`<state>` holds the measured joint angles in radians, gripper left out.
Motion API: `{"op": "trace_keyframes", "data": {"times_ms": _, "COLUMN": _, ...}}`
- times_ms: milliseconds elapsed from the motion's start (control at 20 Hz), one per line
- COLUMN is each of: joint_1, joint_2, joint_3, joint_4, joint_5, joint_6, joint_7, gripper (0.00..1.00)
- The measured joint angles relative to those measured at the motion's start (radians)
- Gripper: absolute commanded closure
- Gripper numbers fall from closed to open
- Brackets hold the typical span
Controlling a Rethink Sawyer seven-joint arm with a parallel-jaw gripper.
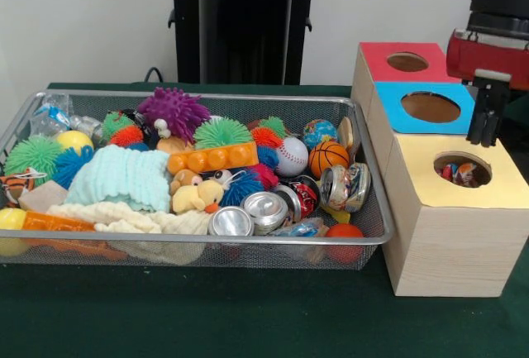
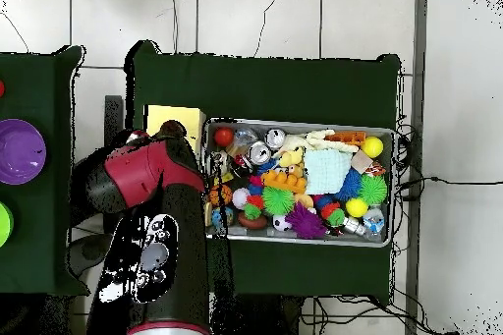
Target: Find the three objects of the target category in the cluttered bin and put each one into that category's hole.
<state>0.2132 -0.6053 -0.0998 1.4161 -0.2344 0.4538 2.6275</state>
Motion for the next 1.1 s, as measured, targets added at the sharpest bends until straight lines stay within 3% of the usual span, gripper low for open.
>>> {"op": "trace_keyframes", "data": {"times_ms": 600, "joint_1": -0.089, "joint_2": -0.115, "joint_3": 0.046, "joint_4": 0.054, "joint_5": -0.006, "joint_6": 0.0, "joint_7": 0.0, "gripper": 1.0}}
{"op": "trace_keyframes", "data": {"times_ms": 900, "joint_1": -0.182, "joint_2": -0.15, "joint_3": 0.084, "joint_4": 0.055, "joint_5": -0.068, "joint_6": 0.0, "joint_7": -0.002, "gripper": 1.0}}
{"op": "trace_keyframes", "data": {"times_ms": 1100, "joint_1": -0.287, "joint_2": -0.168, "joint_3": 0.141, "joint_4": 0.055, "joint_5": -0.121, "joint_6": 0.0, "joint_7": -0.028, "gripper": 1.0}}
